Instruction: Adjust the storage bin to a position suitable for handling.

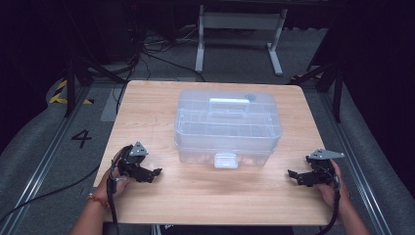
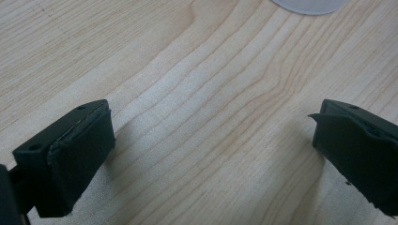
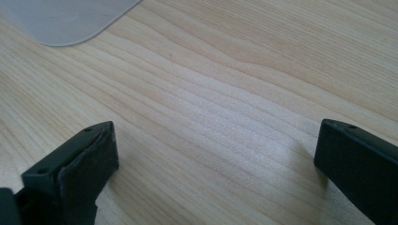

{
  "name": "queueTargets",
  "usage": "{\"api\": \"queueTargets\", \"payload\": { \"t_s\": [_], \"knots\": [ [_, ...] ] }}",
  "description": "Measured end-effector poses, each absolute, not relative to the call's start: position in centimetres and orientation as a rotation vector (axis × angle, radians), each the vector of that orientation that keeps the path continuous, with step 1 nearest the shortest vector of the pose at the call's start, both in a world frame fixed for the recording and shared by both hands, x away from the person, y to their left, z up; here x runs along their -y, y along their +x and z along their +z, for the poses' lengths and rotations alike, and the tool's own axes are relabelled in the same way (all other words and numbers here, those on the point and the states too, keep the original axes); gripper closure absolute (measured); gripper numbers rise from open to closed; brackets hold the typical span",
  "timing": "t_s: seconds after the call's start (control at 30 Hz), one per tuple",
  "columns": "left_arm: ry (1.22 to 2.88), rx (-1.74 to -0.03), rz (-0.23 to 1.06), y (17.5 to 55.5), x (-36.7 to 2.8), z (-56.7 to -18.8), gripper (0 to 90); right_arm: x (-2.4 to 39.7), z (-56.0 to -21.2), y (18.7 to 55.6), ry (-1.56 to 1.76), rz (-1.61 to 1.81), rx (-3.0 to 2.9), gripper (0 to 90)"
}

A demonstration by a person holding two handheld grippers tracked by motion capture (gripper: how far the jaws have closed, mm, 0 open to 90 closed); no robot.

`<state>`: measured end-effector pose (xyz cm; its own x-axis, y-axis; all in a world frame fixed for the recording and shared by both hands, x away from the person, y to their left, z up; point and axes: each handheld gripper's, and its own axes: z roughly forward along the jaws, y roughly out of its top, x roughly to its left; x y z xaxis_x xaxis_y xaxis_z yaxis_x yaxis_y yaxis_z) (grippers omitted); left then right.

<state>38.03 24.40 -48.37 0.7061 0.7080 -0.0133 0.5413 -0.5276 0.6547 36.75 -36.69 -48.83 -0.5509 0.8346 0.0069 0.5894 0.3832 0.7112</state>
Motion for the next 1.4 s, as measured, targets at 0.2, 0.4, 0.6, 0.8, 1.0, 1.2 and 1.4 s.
{"api": "queueTargets", "payload": {
  "t_s": [0.2, 0.4, 0.6, 0.8, 1.0, 1.2, 1.4],
  "knots": [
    [2.266, -0.948, 0.336, 38.0, -24.4, -48.4, 0.1, 36.6, -48.8, 36.7, 1.244, 0.960, -2.291, 0.5],
    [2.265, -0.948, 0.336, 38.0, -24.4, -48.4, 0.1, 36.6, -48.8, 36.6, 1.247, 0.961, -2.287, 0.5],
    [2.264, -0.951, 0.337, 38.0, -24.4, -48.4, 0.1, 36.7, -48.7, 36.3, 1.222, 0.974, -2.286, 7.2],
    [2.265, -0.951, 0.337, 38.0, -24.4, -48.4, 0.1, 37.5, -48.0, 35.9, 1.219, 0.996, -2.287, 18.6],
    [2.266, -0.948, 0.340, 38.0, -24.4, -48.4, 0.2, 38.2, -46.2, 35.6, 1.196, 1.097, -2.195, 25.3],
    [2.272, -0.948, 0.343, 37.9, -24.4, -48.3, 0.4, 38.0, -44.3, 35.4, 1.141, 1.107, -2.138, 27.5],
    [2.272, -0.949, 0.345, 37.9, -24.4, -48.3, 0.4, 37.7, -42.1, 34.9, 1.106, 1.161, -2.080, 28.0]
  ]
}}
